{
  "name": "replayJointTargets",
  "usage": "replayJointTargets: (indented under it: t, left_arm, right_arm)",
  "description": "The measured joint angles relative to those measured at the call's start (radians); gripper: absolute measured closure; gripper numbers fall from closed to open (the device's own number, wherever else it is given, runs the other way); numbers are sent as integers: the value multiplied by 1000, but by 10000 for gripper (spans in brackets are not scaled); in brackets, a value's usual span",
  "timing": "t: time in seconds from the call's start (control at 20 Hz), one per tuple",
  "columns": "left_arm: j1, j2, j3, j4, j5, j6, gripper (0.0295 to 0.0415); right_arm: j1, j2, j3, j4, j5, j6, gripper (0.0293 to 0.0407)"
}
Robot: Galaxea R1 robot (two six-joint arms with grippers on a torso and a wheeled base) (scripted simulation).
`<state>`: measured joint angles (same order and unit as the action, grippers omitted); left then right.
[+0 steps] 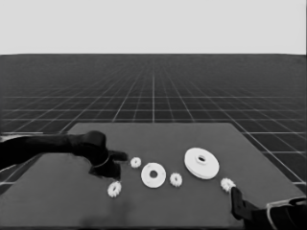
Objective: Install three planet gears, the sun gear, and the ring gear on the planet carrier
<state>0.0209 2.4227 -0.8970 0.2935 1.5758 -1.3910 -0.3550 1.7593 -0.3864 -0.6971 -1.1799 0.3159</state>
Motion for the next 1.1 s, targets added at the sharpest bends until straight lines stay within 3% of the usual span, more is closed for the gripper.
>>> replayJointTargets:
  t: [0.2, 0.25, 0.35, 0.7, 0.8, 1.1]
  left_arm:
    - [6, 18, -104, -77, -32, -30, 326]
    - [102, 30, -148, 19, -53, -7, 326]
    - [199, 49, -215, 100, -86, 25, 326]
    - [239, 63, -260, 135, -109, 46, 326]
    - [240, 63, -261, 136, -109, 46, 397]
    - [239, 63, -261, 136, -109, 46, 398]
  right_arm:
    - [0, 0, 0, -1, 0, 0, 315]
    - [0, 0, 0, -1, 0, 0, 315]
    - [0, 0, 0, -1, 0, 0, 315]
    - [0, 0, 0, -1, 0, 0, 315]
    - [0, 0, 0, -1, 0, 0, 315]
    - [0, 0, 0, -1, 0, 0, 315]
